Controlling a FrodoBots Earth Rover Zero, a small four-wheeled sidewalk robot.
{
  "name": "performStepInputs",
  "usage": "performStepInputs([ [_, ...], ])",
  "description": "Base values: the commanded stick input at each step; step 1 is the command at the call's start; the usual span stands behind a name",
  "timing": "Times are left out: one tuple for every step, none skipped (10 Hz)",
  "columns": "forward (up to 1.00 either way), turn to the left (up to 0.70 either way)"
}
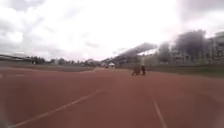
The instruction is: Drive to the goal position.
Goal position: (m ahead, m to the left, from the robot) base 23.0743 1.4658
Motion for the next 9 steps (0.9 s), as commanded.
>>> performStepInputs([
  [0.7,0.0],
  [0.7,0.0],
  [0.7,0.0],
  [0.7,0.0],
  [0.7,0.0],
  [0.7,0.0],
  [0.7,0.0],
  [0.7,0.0],
  [0.7,0.0],
])
